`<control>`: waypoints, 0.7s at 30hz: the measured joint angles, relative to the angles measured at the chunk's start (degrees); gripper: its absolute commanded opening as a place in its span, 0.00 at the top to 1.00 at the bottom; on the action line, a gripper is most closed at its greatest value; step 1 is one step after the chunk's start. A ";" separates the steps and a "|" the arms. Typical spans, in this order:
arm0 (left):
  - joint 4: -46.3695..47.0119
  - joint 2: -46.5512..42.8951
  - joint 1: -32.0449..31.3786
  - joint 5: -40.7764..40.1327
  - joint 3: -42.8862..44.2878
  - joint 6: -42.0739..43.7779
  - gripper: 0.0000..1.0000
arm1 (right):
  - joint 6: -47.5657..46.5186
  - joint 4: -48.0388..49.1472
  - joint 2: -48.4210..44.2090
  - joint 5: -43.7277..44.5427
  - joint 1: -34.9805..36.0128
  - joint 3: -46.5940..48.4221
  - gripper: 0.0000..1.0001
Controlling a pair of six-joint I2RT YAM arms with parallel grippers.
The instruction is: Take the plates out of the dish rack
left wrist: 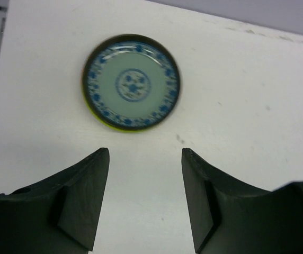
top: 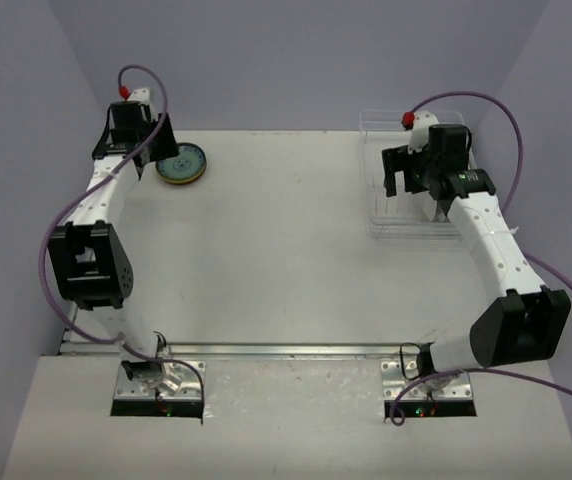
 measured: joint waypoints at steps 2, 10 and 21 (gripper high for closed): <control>2.38 -7.57 -6.35 -3.28 -6.03 2.56 0.42 | 1.79 -0.26 0.40 -0.75 -3.01 0.02 0.09; 6.46 -20.26 -18.07 -8.11 -14.37 5.96 0.41 | 4.74 -1.08 4.15 -4.01 -10.52 1.83 0.29; 5.20 -20.30 -18.04 -10.42 -15.22 6.12 0.41 | 2.95 -1.17 9.43 -6.21 -12.83 3.53 0.37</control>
